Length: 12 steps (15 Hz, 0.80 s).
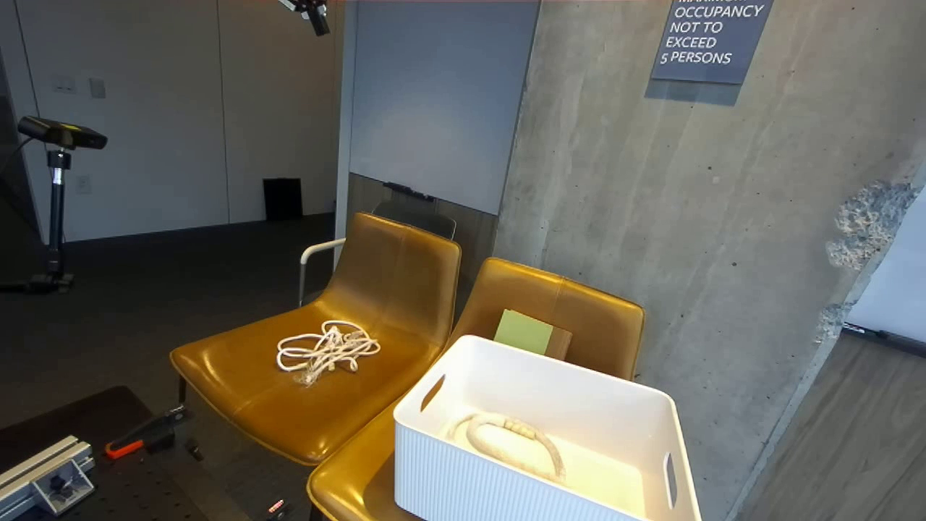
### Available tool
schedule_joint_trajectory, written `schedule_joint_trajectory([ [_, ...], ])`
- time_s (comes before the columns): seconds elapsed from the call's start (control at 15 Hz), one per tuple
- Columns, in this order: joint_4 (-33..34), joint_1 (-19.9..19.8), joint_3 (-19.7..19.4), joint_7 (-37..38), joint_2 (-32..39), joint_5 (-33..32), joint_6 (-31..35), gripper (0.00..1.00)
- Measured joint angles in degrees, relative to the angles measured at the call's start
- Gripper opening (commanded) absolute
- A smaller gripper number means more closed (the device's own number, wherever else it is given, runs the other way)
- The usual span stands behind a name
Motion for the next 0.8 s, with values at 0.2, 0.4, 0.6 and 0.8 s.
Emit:
schedule_joint_trajectory([
  [0.2, -0.5, -0.3, -0.3, 0.0, 0.4, 0.1, -1.8, 0.24],
  [0.4, -5.8, -3.3, -1.9, 0.0, 3.6, 0.4, 2.8, 0.47],
  [0.6, -11.2, -6.9, -3.3, 0.0, 8.3, 0.9, 9.2, 0.7],
  [0.8, -16.0, -10.3, -4.3, 0.1, 13.2, 1.6, 15.6, 0.92],
])
